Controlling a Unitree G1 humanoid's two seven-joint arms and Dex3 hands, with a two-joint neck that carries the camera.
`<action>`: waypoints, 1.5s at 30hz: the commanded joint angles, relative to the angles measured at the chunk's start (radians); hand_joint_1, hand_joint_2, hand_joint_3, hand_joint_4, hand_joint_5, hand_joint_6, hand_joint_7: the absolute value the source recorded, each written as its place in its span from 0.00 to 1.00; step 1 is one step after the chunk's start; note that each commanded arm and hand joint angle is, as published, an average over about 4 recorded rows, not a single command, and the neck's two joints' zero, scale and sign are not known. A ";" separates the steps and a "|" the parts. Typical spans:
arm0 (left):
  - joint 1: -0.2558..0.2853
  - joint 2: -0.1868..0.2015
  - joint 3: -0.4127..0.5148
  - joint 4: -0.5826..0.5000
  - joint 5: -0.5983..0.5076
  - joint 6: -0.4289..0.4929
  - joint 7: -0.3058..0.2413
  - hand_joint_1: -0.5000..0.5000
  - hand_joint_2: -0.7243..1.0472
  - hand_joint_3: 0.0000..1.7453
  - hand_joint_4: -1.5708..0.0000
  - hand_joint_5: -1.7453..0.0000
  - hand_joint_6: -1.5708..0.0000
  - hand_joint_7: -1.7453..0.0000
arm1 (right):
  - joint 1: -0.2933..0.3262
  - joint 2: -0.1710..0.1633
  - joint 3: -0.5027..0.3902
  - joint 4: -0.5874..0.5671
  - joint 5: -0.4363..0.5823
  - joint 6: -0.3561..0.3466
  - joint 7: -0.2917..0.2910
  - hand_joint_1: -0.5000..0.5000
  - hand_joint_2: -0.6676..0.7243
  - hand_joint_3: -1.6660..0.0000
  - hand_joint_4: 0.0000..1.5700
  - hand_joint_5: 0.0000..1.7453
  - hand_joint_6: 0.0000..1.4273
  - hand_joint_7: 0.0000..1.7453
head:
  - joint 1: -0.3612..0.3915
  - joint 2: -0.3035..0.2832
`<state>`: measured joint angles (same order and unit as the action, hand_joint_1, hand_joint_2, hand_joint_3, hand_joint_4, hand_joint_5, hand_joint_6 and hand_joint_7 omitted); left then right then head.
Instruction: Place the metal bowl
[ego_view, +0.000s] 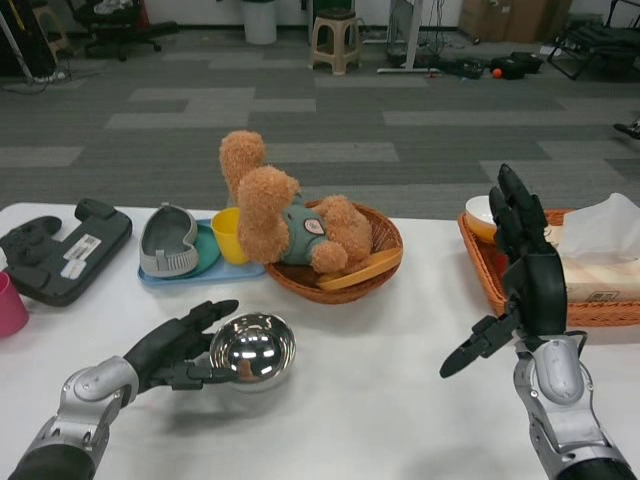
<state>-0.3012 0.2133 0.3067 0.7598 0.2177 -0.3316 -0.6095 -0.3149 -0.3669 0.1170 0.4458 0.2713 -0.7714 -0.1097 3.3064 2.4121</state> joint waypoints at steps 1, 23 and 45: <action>0.011 0.011 -0.001 0.041 -0.029 -0.010 0.027 0.00 0.60 0.05 1.00 0.59 1.00 0.94 | 0.012 -0.009 0.003 -0.003 0.003 -0.009 -0.004 0.29 1.00 1.00 0.00 0.00 0.00 0.06 | 0.003 -0.001; 0.047 0.012 -0.056 0.011 -0.590 -0.145 0.079 0.00 0.05 0.05 1.00 0.71 1.00 1.00 | 0.012 -0.009 0.006 -0.010 0.005 -0.009 -0.004 0.30 1.00 1.00 0.00 0.00 0.00 0.08 | 0.022 -0.001; -0.092 0.008 -0.017 -0.404 -0.650 -0.142 0.168 0.00 0.00 0.05 1.00 0.82 1.00 1.00 | -0.019 -0.010 0.007 -0.004 0.011 -0.008 -0.004 0.29 1.00 1.00 0.00 0.00 0.00 0.06 | -0.065 0.370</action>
<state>-0.3684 0.2269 0.2932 0.3530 -0.4409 -0.4498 -0.4548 -0.3146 -0.3675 0.1255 0.4363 0.2737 -0.7740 -0.1103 3.2494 2.7559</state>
